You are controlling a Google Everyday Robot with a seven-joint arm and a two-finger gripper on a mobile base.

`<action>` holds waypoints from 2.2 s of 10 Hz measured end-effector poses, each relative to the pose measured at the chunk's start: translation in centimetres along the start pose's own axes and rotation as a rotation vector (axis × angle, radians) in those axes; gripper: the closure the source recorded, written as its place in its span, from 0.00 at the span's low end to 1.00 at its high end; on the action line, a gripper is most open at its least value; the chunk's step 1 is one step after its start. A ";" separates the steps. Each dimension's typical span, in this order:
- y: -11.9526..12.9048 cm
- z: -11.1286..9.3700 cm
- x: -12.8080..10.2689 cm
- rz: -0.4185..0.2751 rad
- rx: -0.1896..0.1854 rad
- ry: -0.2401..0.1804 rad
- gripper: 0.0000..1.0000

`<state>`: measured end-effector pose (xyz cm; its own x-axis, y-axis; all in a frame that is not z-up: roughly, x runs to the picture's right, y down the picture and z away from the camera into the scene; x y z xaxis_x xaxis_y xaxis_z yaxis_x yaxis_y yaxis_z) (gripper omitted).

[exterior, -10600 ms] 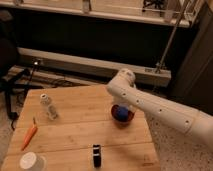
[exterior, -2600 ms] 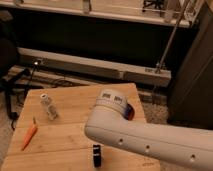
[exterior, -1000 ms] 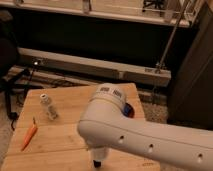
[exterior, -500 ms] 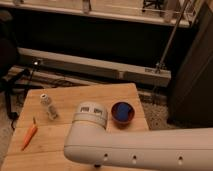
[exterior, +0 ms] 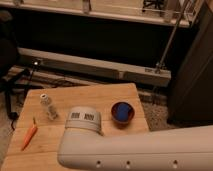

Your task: Place the ceramic cup over the eraser

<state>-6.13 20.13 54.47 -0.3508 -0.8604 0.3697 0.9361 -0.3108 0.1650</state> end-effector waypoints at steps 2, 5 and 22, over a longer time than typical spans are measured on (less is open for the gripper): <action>-0.2 1.0 -0.9 0.005 0.024 -0.071 1.00; 0.3 2.2 -0.4 0.023 0.051 -0.127 1.00; 0.5 9.7 -2.1 0.048 0.070 -0.082 0.56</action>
<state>-5.16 25.73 62.67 -0.3092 -0.8369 0.4517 0.9487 -0.2386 0.2074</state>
